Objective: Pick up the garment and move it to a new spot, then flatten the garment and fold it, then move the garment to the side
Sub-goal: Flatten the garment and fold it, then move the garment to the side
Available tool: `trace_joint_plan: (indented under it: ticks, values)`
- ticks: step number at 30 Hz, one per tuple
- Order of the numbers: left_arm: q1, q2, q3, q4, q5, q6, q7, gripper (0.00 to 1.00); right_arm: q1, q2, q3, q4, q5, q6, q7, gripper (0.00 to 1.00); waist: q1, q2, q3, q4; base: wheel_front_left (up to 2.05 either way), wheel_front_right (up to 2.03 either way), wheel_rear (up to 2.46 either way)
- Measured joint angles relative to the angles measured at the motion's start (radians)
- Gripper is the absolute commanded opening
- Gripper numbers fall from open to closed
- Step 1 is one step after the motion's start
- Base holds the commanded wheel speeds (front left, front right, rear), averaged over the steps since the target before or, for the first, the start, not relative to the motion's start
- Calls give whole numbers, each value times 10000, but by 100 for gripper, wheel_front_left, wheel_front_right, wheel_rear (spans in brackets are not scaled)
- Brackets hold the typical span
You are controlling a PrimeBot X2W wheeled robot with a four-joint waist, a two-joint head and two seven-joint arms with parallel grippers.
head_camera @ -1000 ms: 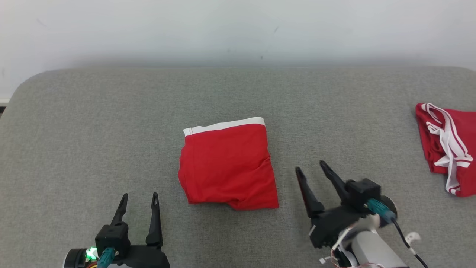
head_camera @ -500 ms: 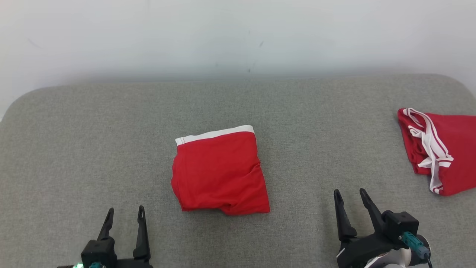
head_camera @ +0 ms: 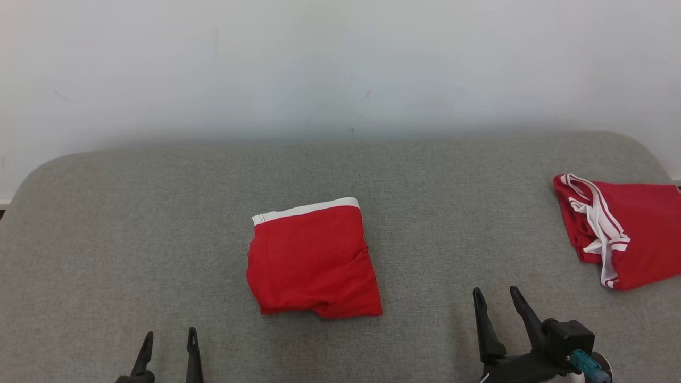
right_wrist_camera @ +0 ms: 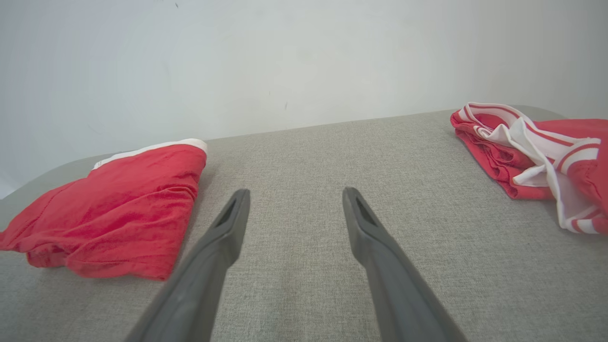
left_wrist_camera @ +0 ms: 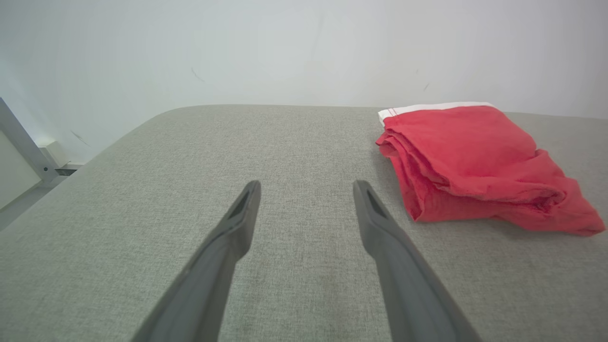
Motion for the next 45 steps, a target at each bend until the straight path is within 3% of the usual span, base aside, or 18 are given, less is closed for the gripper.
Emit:
trace_joint_plan:
  ticks: [27,36,45]
  values:
    - [162,2,-412,-244,-150,42,-2,100,-21,15,740,236,378,0,0,100,0,0,90,80,0,0,0]
    - [-252,2,-980,-360,-261,117,-2,100,-1465,19,1894,861,683,0,-2,100,2,1,802,403,0,0,0]
    - [-675,0,-1524,-259,-349,205,-2,100,-3293,21,2755,2740,1415,0,23,100,3,1,1472,991,0,0,0]
